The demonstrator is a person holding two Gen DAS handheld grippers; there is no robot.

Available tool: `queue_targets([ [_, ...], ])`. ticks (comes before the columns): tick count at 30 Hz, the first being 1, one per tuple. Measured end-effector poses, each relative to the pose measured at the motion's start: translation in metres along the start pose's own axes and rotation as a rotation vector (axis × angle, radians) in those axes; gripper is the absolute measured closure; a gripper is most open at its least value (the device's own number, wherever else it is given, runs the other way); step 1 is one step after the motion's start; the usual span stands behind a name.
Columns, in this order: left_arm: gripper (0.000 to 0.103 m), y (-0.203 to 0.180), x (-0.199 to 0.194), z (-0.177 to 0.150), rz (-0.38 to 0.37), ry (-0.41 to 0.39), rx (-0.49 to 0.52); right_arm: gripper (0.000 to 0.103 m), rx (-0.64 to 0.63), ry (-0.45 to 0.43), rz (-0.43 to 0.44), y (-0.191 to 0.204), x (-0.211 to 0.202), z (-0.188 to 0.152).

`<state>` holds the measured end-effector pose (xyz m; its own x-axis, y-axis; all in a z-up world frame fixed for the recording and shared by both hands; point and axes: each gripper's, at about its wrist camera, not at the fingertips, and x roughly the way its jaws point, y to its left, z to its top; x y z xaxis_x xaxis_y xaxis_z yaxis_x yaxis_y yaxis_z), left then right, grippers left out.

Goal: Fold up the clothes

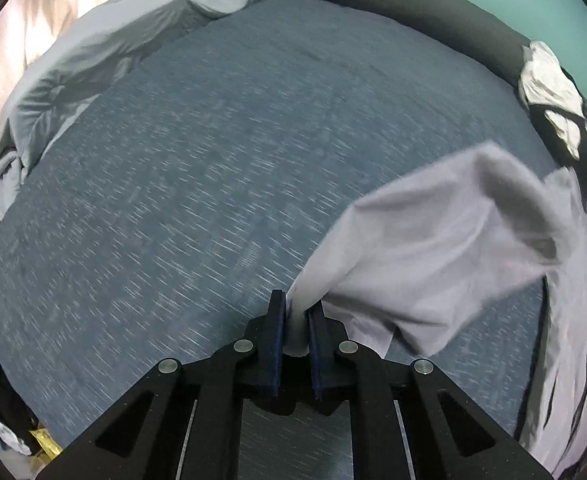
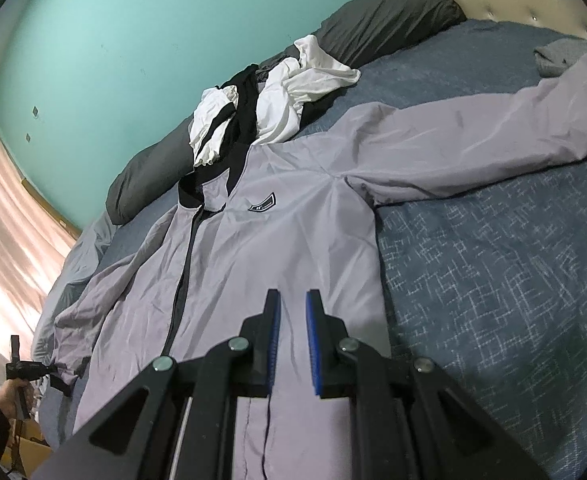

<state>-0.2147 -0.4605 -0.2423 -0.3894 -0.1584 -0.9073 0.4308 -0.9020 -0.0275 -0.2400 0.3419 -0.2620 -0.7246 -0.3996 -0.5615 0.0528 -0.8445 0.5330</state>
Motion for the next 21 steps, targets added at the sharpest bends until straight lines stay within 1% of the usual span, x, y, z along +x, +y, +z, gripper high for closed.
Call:
queue_targets([
  [1,0.091,0.005,0.001,0.002,0.004,-0.001,-0.004,0.091,-0.003,0.001,-0.003,0.0,0.001,0.0],
  [4,0.084,0.012,0.003,0.003,0.01,0.006,-0.028,0.091,-0.011,0.005,-0.009,0.002,0.003,-0.001],
  [5,0.078,0.011,-0.002,0.001,0.018,-0.007,-0.03,0.091,-0.012,0.007,-0.009,0.002,0.003,-0.002],
  [6,0.07,0.01,-0.007,-0.001,0.025,-0.021,-0.032,0.091,-0.012,0.007,-0.009,0.002,0.003,-0.002],
  [7,0.065,0.009,-0.012,-0.001,0.021,-0.034,-0.029,0.091,-0.013,0.007,-0.009,0.002,0.003,-0.003],
  [8,0.058,0.009,-0.017,-0.002,0.017,-0.046,-0.026,0.091,-0.014,0.008,-0.007,0.002,0.004,-0.003],
  [10,0.057,0.009,-0.024,-0.002,0.029,-0.052,-0.037,0.091,-0.016,0.006,-0.004,0.003,0.003,-0.002],
  [14,0.057,-0.021,-0.041,0.003,-0.017,-0.09,0.047,0.091,-0.017,-0.002,0.003,0.003,0.0,-0.001],
  [16,0.056,-0.055,-0.044,0.001,-0.06,-0.086,0.116,0.091,-0.012,-0.006,0.009,0.003,-0.001,-0.001],
  [18,0.049,-0.088,-0.047,-0.002,-0.103,-0.082,0.185,0.091,-0.011,-0.007,0.013,0.003,-0.002,0.0],
  [21,0.046,-0.139,-0.051,-0.005,-0.166,-0.076,0.288,0.091,-0.008,-0.007,0.02,0.004,-0.003,0.001],
])
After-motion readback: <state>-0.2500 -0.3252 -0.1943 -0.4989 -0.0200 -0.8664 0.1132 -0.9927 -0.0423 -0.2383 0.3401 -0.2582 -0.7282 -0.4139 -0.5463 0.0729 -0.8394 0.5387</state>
